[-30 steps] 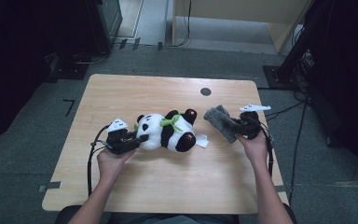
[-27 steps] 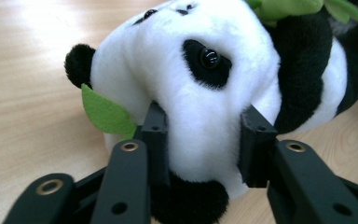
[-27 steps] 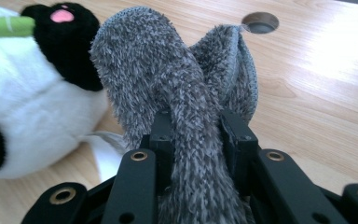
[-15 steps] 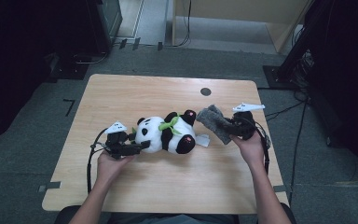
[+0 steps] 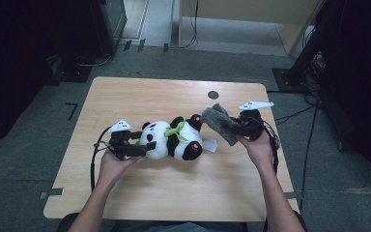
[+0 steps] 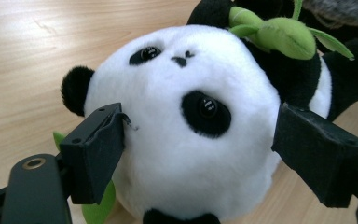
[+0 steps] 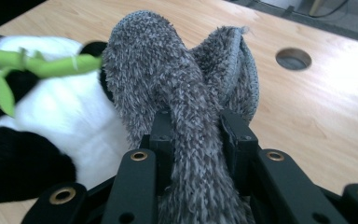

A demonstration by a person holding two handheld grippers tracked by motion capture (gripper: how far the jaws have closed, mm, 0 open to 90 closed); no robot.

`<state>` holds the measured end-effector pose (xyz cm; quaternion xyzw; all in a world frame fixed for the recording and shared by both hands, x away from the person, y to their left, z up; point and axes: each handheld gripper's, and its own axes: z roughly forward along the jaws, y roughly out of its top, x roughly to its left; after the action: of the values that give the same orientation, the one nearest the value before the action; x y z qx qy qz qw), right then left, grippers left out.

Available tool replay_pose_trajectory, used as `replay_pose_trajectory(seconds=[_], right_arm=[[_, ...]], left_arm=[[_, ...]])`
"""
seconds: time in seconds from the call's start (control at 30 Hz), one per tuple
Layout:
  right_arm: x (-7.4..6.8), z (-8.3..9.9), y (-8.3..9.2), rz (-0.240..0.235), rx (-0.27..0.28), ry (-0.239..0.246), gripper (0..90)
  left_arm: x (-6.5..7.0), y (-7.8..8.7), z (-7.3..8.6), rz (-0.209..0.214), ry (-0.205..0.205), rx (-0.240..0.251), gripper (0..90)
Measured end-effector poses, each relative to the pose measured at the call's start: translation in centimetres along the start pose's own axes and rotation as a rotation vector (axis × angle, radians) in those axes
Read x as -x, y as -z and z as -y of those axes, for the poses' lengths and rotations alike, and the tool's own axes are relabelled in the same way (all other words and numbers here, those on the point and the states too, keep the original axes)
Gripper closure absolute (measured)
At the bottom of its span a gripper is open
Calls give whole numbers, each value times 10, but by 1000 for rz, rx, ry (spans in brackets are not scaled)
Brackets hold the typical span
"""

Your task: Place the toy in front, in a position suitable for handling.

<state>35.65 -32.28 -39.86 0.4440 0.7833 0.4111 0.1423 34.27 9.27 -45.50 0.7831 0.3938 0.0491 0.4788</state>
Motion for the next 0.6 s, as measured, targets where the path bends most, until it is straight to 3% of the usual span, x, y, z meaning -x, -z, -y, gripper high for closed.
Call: replay_pose_trajectory(seconds=[0.2,0.3,0.43,0.6], right_arm=[[-13,-26,1,-28,21,42,706],[-21,-40,0,-42,21,65,706],[-41,-60,-14,-88,15,106,701],[-56,-71,-29,-124,11,133,700]], left_arm=[[-3,-4,-10,-2,-17,-17,141],[-6,-10,-10,8,0,-34,135],[-6,-11,-5,11,-35,-24,165],[-6,-11,4,20,-31,1,217]])
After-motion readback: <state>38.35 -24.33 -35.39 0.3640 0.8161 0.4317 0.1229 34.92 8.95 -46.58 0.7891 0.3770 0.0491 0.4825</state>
